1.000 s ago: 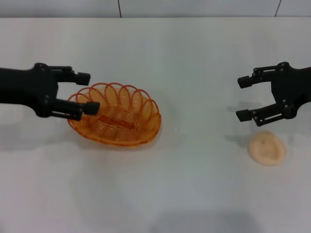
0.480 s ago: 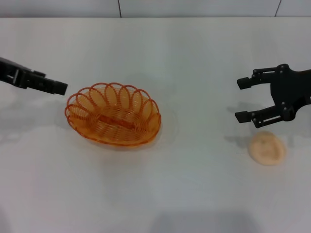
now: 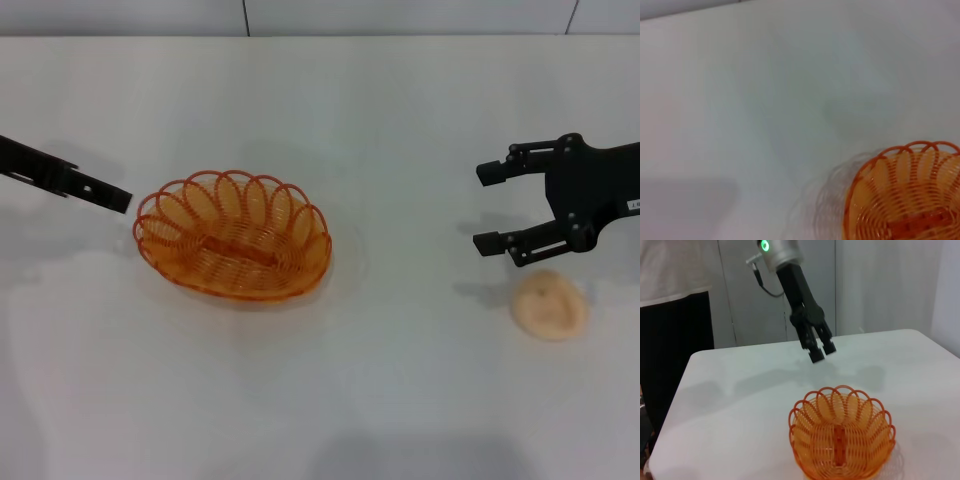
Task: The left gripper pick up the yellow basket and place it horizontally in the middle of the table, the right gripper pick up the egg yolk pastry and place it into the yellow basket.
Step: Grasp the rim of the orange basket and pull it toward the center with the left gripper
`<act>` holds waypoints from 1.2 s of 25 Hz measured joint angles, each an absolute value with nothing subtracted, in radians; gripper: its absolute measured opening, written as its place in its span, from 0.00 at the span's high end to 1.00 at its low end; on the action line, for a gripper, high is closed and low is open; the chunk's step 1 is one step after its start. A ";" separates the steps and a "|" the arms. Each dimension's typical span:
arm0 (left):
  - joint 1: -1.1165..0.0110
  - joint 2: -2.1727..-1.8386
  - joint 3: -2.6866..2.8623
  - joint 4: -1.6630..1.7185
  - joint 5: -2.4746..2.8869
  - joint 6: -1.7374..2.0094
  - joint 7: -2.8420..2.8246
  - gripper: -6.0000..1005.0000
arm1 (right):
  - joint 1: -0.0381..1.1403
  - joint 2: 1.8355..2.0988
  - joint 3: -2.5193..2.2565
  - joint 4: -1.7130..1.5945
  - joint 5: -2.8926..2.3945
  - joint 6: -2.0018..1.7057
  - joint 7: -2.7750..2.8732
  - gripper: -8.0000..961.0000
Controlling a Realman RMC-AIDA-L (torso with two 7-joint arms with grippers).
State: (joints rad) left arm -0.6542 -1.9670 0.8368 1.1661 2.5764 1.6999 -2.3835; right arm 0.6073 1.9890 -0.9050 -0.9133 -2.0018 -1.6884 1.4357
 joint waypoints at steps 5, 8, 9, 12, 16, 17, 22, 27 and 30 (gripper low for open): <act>-0.678 -1.977 0.852 1.081 2.598 1.627 -2.377 0.15 | 0.609 1.990 -0.906 -0.910 -2.002 -1.690 1.436 0.14; -0.689 -1.984 0.861 1.037 2.601 1.586 -2.373 0.15 | 0.609 1.993 -0.907 -0.912 -2.002 -1.691 1.436 0.14; -0.692 -1.985 0.868 1.025 2.601 1.574 -2.373 0.15 | 0.609 1.994 -0.907 -0.914 -2.002 -1.692 1.436 0.14; -0.695 -1.989 0.901 0.976 2.602 1.522 -2.373 0.15 | 0.610 1.996 -0.907 -0.914 -2.001 -1.693 1.434 0.14; -0.701 -1.996 0.916 0.929 2.602 1.465 -2.365 0.15 | 0.610 1.997 -0.907 -0.914 -2.001 -1.691 1.432 0.14; -0.702 -1.996 0.916 0.923 2.603 1.458 -2.364 0.15 | 0.610 1.997 -0.907 -0.914 -2.001 -1.691 1.432 0.14; -0.706 -2.000 0.918 0.893 2.603 1.412 -2.353 0.15 | 0.610 1.997 -0.907 -0.914 -2.001 -1.689 1.431 0.14; -0.714 -2.013 0.918 0.873 2.603 1.385 -2.334 0.15 | 0.611 1.998 -0.907 -0.914 -2.002 -1.686 1.425 0.14; -0.718 -2.018 0.919 0.866 2.603 1.383 -2.329 0.18 | 0.611 1.999 -0.906 -0.914 -2.002 -1.686 1.424 0.14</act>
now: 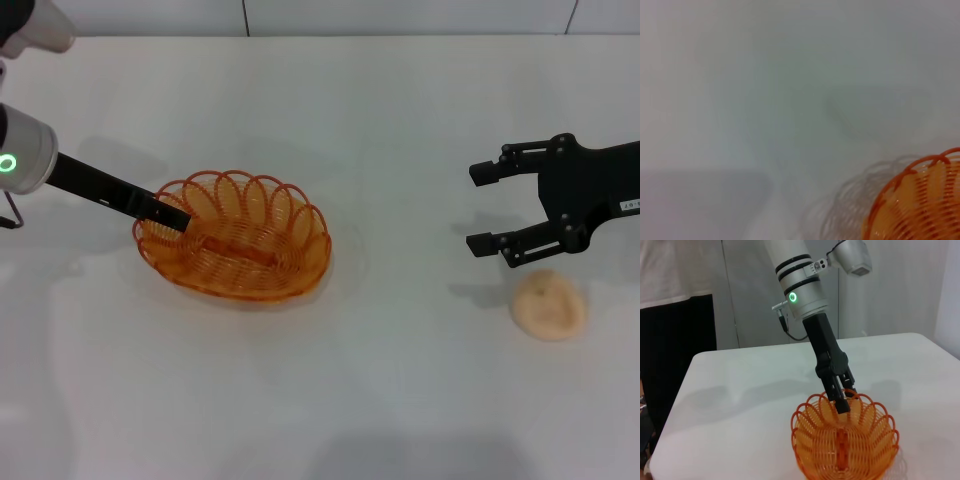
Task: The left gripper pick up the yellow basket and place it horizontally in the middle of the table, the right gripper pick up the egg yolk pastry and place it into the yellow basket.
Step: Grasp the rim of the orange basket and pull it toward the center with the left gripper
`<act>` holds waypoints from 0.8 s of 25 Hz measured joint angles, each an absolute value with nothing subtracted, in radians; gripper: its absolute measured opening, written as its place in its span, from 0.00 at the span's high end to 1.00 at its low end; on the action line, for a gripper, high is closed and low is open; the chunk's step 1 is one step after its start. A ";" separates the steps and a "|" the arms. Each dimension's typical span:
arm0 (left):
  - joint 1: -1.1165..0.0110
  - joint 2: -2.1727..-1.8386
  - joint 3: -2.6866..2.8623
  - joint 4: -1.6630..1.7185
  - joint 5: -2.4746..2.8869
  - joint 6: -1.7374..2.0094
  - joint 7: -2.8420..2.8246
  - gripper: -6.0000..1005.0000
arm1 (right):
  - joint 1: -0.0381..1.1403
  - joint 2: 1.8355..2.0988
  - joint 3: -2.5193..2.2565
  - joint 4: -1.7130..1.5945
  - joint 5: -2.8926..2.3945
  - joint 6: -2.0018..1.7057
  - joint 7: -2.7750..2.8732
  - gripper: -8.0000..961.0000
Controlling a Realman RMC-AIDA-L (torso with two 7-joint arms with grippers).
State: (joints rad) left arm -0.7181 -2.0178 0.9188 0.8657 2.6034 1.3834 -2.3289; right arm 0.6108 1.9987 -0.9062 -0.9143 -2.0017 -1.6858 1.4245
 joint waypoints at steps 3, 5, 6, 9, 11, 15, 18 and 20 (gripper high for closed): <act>-0.721 -2.023 0.919 0.863 2.603 1.382 -2.327 0.28 | 0.611 1.999 -0.904 -0.914 -2.002 -1.686 1.423 0.14; -0.720 -2.024 0.919 0.863 2.603 1.381 -2.327 0.34 | 0.610 1.999 -0.903 -0.914 -2.002 -1.686 1.422 0.14; -0.720 -2.025 0.919 0.862 2.603 1.381 -2.327 0.37 | 0.609 1.999 -0.903 -0.914 -2.002 -1.687 1.421 0.14; -0.719 -2.027 0.919 0.862 2.603 1.381 -2.327 0.46 | 0.609 1.999 -0.906 -0.914 -2.002 -1.689 1.421 0.14; -0.719 -2.027 0.923 0.862 2.603 1.381 -2.330 0.52 | 0.609 1.999 -0.907 -0.914 -2.002 -1.690 1.421 0.14; -0.718 -2.028 0.928 0.861 2.603 1.381 -2.335 0.67 | 0.608 1.999 -0.905 -0.914 -2.002 -1.693 1.420 0.14; -0.715 -2.028 0.928 0.860 2.603 1.381 -2.336 0.78 | 0.607 1.999 -0.904 -0.915 -2.002 -1.693 1.420 0.15; -0.712 -2.028 0.926 0.860 2.603 1.381 -2.336 0.85 | 0.605 1.999 -0.902 -0.915 -2.002 -1.693 1.420 0.15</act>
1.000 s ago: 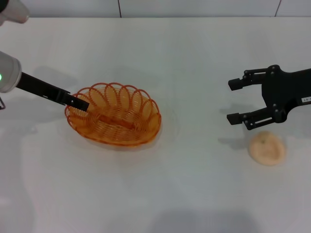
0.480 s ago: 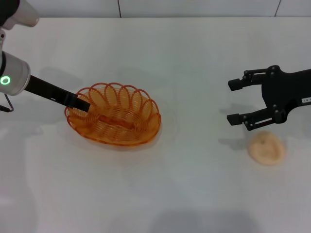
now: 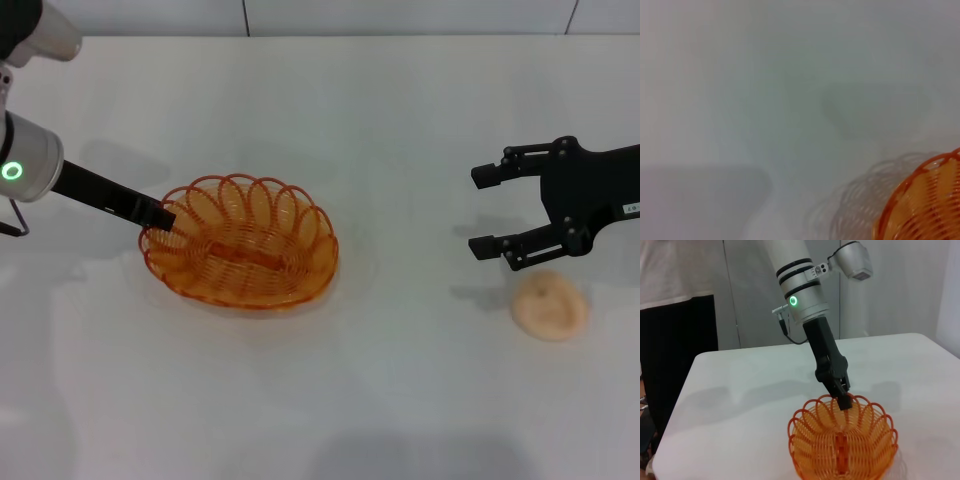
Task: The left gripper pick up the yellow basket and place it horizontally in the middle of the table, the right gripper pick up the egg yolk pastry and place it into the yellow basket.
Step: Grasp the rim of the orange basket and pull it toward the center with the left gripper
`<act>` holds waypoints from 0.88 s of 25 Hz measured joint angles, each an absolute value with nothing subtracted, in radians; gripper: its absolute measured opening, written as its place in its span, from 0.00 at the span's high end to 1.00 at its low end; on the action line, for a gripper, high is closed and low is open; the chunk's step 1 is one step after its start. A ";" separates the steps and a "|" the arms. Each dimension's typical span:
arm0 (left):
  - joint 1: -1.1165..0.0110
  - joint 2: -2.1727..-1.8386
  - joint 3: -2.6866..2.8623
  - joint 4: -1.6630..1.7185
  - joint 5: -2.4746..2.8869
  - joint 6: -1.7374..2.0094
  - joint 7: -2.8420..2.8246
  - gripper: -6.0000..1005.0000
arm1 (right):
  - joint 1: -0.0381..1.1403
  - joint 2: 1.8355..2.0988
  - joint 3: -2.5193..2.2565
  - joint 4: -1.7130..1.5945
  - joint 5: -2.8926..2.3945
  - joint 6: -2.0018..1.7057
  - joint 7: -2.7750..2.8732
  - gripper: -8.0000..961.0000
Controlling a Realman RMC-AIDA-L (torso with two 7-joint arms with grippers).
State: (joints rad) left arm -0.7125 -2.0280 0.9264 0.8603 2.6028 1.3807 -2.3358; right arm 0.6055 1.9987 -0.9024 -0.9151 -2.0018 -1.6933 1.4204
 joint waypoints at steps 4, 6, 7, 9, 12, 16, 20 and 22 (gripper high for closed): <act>-0.713 -2.028 0.923 0.863 2.584 1.396 -2.348 0.92 | 0.604 1.999 -0.898 -0.916 -2.002 -1.694 1.420 0.15; -0.716 -2.028 0.923 0.869 2.557 1.428 -2.360 0.92 | 0.603 1.999 -0.897 -0.916 -2.001 -1.694 1.420 0.15; -0.719 -2.028 0.923 0.875 2.533 1.456 -2.373 0.92 | 0.603 1.999 -0.897 -0.916 -2.001 -1.694 1.420 0.15; -0.722 -2.029 0.923 0.889 2.508 1.485 -2.393 0.92 | 0.603 1.998 -0.897 -0.916 -2.001 -1.694 1.420 0.15; -0.724 -2.037 0.924 0.933 2.490 1.516 -2.451 0.92 | 0.603 1.995 -0.897 -0.917 -2.001 -1.694 1.420 0.15; -0.730 -2.050 0.928 0.973 2.488 1.538 -2.571 0.92 | 0.603 1.990 -0.897 -0.917 -1.998 -1.694 1.420 0.15; -0.746 -2.060 0.931 0.970 2.493 1.547 -2.679 0.92 | 0.605 1.987 -0.897 -0.919 -1.997 -1.694 1.420 0.15; -0.748 -2.066 0.945 0.969 2.494 1.547 -2.732 0.92 | 0.605 1.986 -0.896 -0.923 -1.997 -1.694 1.420 0.15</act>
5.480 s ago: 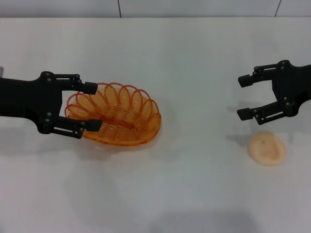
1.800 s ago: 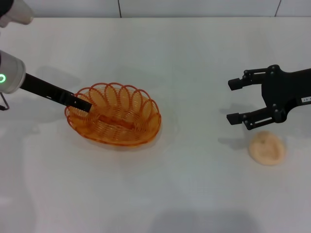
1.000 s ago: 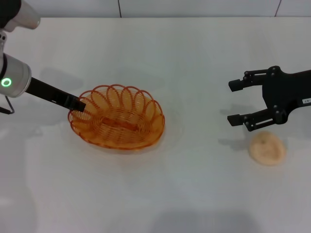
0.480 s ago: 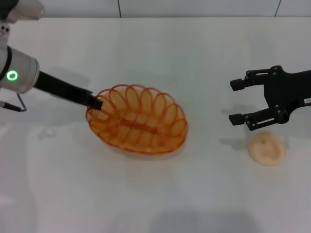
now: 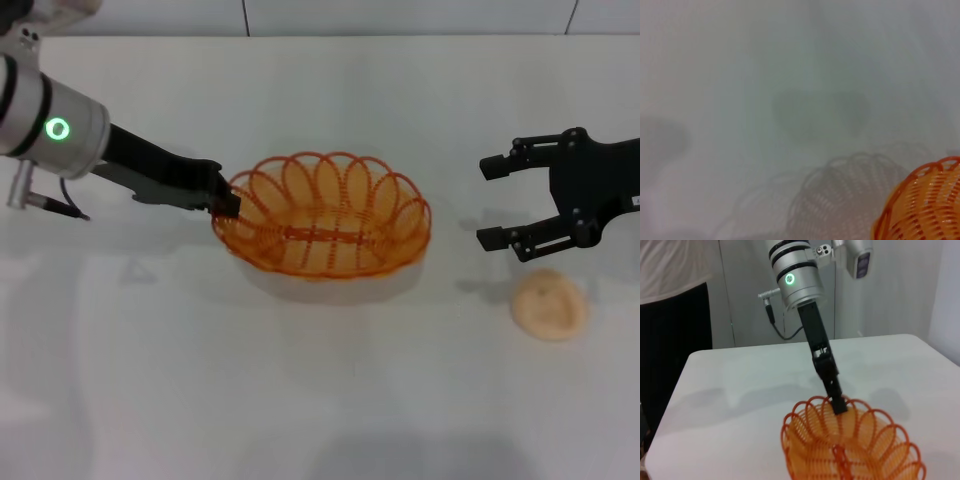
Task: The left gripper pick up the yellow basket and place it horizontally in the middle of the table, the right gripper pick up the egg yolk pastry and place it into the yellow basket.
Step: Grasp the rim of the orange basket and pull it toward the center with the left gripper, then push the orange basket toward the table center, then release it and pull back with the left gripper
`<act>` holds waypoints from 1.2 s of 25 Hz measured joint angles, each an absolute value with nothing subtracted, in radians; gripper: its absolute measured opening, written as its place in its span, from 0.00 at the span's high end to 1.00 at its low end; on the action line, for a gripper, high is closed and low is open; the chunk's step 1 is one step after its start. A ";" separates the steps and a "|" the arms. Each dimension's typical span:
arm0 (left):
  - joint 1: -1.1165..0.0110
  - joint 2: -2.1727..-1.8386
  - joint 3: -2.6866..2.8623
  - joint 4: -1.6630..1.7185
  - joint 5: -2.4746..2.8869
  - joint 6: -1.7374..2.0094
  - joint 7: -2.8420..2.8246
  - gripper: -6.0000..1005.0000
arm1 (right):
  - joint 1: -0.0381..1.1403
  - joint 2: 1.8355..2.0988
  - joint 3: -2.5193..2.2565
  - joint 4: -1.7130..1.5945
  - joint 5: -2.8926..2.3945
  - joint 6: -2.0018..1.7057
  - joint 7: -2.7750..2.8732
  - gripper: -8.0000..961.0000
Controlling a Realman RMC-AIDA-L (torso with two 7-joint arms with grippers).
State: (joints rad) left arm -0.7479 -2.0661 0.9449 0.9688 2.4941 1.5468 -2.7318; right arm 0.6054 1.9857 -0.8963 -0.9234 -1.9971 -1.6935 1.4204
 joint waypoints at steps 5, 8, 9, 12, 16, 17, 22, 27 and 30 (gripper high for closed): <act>-0.750 -2.077 1.007 0.963 2.488 1.534 -2.846 0.92 | 0.598 1.985 -0.894 -0.941 -1.997 -1.694 1.420 0.15; -0.752 -2.080 1.008 0.923 2.484 1.518 -2.884 0.92 | 0.598 1.984 -0.894 -0.943 -1.997 -1.695 1.420 0.15; -0.755 -2.080 1.008 0.909 2.483 1.512 -2.891 0.92 | 0.598 1.983 -0.894 -0.943 -1.997 -1.695 1.420 0.15; -0.759 -2.080 1.008 0.882 2.482 1.494 -2.905 0.92 | 0.596 1.982 -0.894 -0.943 -1.997 -1.695 1.419 0.15; -0.762 -2.080 1.008 0.873 2.481 1.476 -2.908 0.92 | 0.593 1.981 -0.894 -0.943 -1.997 -1.695 1.413 0.15; -0.762 -2.080 1.008 0.871 2.478 1.474 -2.909 0.92 | 0.593 1.981 -0.894 -0.943 -1.997 -1.695 1.412 0.15; -0.771 -2.081 1.012 0.842 2.455 1.467 -2.911 0.92 | 0.591 1.982 -0.894 -0.943 -1.997 -1.696 1.411 0.15; -0.785 -2.081 1.021 0.823 2.446 1.462 -2.911 0.92 | 0.588 1.982 -0.894 -0.943 -1.997 -1.696 1.407 0.15; -0.788 -2.082 1.020 0.812 2.441 1.461 -2.911 0.92 | 0.588 1.981 -0.894 -0.943 -1.997 -1.697 1.407 0.16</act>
State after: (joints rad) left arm -0.7877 -2.0815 1.0205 0.8119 2.4415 1.4609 -2.9112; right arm 0.5875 1.9811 -0.8943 -0.9434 -1.9972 -1.6965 1.4067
